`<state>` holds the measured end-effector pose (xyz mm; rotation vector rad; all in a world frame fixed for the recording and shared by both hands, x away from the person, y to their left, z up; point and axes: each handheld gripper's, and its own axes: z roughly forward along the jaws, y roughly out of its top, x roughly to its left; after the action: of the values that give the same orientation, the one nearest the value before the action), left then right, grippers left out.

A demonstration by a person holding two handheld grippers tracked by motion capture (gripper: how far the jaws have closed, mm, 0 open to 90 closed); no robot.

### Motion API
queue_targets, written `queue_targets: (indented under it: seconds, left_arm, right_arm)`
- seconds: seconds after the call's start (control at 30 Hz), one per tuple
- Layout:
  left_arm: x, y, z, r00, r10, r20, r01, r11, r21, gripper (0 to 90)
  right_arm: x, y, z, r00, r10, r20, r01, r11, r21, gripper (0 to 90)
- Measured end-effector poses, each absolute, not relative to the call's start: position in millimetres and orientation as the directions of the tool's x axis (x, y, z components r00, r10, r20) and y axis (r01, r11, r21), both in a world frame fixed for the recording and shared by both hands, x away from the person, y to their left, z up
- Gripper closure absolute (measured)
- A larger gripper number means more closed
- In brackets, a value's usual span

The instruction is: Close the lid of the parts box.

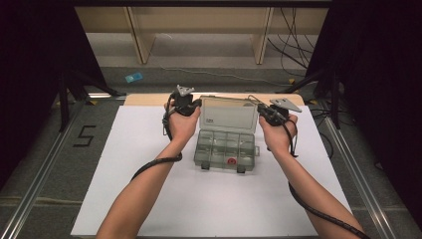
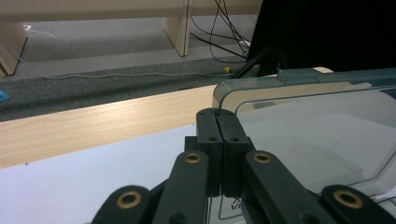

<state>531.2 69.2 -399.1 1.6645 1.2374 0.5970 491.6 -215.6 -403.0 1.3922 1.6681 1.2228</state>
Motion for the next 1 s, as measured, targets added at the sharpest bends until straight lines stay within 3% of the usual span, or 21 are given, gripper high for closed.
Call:
queue_targets:
  seconds: [1.0]
  left_arm:
    - [517.9, 70.3, -401.0, 0.371, 0.920, -0.127, 0.421, -0.045, 0.906, 89.5]
  right_arm:
    - [479.0, -215.8, -404.4, -0.259, 0.964, 0.061, 0.340, 0.032, 0.940, 88.4]
